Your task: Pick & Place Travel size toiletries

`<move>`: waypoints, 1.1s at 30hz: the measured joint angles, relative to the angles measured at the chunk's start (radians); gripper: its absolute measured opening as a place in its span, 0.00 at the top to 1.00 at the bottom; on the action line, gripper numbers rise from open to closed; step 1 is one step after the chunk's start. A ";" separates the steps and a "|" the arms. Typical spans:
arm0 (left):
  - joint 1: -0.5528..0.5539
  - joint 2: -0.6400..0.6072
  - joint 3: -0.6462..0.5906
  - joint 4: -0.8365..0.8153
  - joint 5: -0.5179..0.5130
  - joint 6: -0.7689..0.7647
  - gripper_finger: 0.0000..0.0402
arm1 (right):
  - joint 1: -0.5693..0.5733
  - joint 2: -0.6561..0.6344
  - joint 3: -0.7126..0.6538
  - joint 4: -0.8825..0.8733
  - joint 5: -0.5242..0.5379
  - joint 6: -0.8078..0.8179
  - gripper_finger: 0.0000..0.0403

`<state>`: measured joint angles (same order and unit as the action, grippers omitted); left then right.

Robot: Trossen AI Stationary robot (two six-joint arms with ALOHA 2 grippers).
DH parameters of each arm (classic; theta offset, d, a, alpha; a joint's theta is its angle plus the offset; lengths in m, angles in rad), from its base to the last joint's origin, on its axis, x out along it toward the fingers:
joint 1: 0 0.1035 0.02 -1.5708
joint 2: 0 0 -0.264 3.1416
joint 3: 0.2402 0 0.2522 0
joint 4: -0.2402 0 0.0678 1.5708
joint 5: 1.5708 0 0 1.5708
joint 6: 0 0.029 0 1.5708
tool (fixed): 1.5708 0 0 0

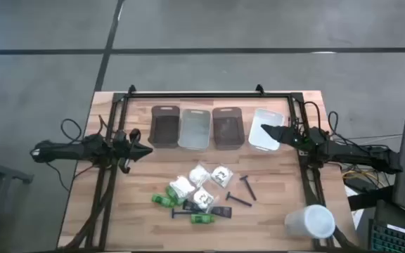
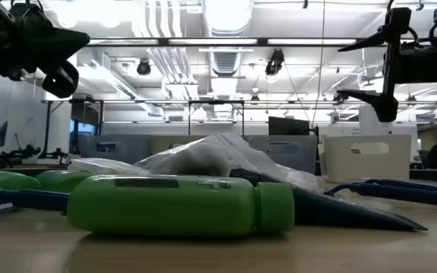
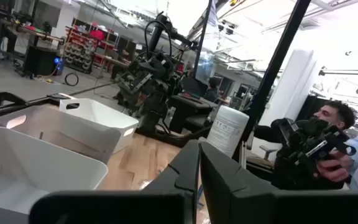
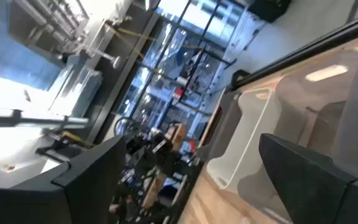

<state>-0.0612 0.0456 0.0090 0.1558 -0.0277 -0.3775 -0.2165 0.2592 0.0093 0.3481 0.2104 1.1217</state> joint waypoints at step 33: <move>0.000 0.000 0.000 0.000 0.000 0.000 0.95 | 0.097 0.257 0.141 -0.262 -0.275 0.048 0.10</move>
<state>-0.0611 0.0456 0.0090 0.1558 -0.0273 -0.3775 -0.1190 0.5165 0.1504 0.0865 -0.0647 1.1695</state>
